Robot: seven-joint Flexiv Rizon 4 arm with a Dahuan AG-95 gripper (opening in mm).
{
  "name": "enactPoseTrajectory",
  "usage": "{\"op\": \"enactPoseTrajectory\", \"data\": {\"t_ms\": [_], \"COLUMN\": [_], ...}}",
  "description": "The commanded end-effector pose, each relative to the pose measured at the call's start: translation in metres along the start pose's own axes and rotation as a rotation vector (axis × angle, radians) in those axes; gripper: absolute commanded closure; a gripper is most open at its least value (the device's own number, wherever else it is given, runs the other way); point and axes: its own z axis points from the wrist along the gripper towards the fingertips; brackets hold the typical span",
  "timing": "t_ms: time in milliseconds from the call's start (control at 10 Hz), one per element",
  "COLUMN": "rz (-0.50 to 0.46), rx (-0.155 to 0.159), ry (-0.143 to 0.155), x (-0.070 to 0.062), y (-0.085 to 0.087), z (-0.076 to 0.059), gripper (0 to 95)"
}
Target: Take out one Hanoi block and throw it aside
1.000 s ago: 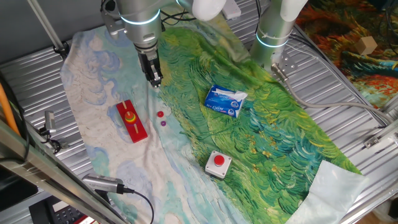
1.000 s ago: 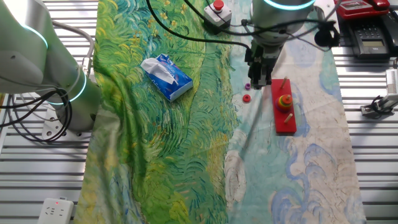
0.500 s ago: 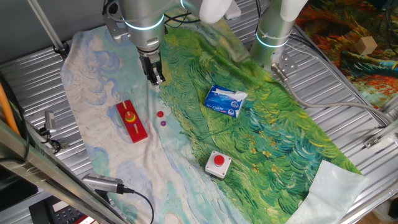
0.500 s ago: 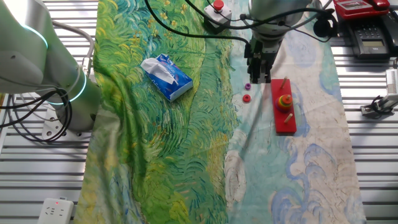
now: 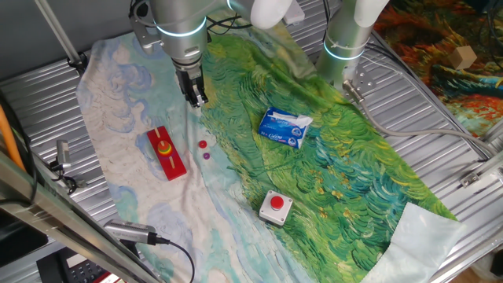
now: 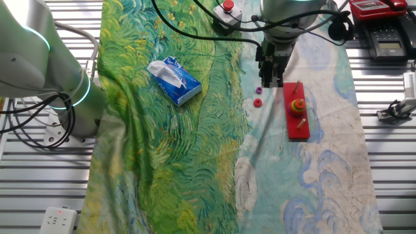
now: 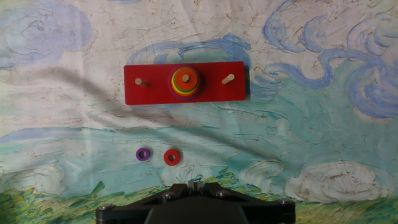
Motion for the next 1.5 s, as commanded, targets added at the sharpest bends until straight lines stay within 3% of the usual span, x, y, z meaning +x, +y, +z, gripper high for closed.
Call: {"op": "enactPoseTrajectory", "data": {"t_ms": [100,700,800,1500], "rz": [0.0,0.004,0.057,0.001], "rx": [-0.001,-0.001,-0.002,-0.002], "ry": [0.001,0.001,0.0,0.0], "x": [-0.0002,-0.0002,-0.0002,0.0007], "y": [0.0001,0.0001,0.0001,0.0002], "z": [0.0001,0.0001,0.0001,0.0004], "gripper": [95.0,95.0,95.0,95.0]}}
